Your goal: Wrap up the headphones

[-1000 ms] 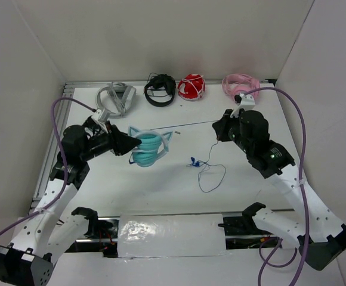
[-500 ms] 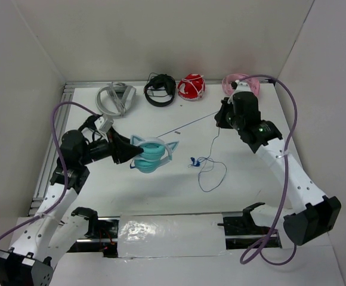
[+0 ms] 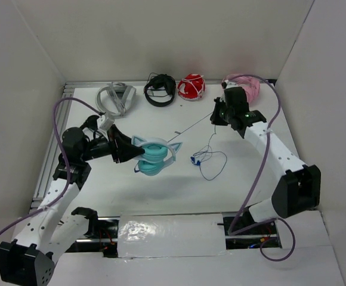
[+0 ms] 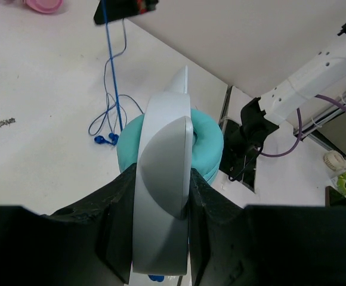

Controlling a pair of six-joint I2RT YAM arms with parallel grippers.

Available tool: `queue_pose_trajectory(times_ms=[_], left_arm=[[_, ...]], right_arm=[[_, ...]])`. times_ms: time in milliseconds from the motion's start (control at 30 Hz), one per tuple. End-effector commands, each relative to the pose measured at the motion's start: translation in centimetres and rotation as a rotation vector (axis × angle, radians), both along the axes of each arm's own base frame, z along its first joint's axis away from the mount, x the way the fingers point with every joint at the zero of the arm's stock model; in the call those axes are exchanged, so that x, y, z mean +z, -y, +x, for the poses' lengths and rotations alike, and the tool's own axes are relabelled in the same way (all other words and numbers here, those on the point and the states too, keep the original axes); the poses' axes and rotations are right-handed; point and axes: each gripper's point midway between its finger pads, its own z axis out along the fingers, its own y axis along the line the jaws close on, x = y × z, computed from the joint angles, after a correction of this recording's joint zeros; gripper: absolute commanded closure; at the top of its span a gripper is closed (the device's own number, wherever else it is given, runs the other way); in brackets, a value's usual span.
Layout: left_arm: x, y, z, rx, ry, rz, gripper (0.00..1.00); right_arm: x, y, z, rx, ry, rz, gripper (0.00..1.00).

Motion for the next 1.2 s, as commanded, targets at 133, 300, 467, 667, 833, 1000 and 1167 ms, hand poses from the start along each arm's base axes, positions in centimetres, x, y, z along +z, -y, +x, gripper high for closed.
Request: queue_pose_trajectory(times_ms=[133, 300, 467, 667, 833, 1000, 1167], left_arm=[[3.6, -0.1, 0.6, 0.008, 0.067, -0.008, 1.00], [1.2, 0.2, 0.3, -0.047, 0.023, 0.009, 1.00], [-1.1, -0.2, 2.4, 0.053, -0.104, 0.039, 1.00], [-2.4, -0.4, 3.6, 0.090, -0.134, 0.071, 1.00], [-2.6, 0.2, 2.7, 0.012, -0.110, 0.059, 1.00], [-1.4, 1.2, 1.4, -0.062, -0.031, 0.072, 1.00], [-2.0, 1.2, 3.3, 0.066, -0.107, 0.125, 1.00]], right_arm=[[2.4, 0.9, 2.7, -0.037, 0.111, -0.022, 1.00], [9.0, 1.3, 2.8, -0.025, 0.222, -0.041, 1.00], [13.4, 0.8, 2.1, 0.009, 0.293, -0.025, 1.00], [17.4, -1.2, -0.6, 0.136, 0.397, -0.009, 1.00], [17.5, -5.1, -1.0, 0.251, 0.395, -0.051, 1.00], [14.8, -8.1, -0.2, 0.314, 0.343, -0.102, 1.00], [15.6, -9.6, -1.0, 0.320, 0.363, -0.132, 1.00]])
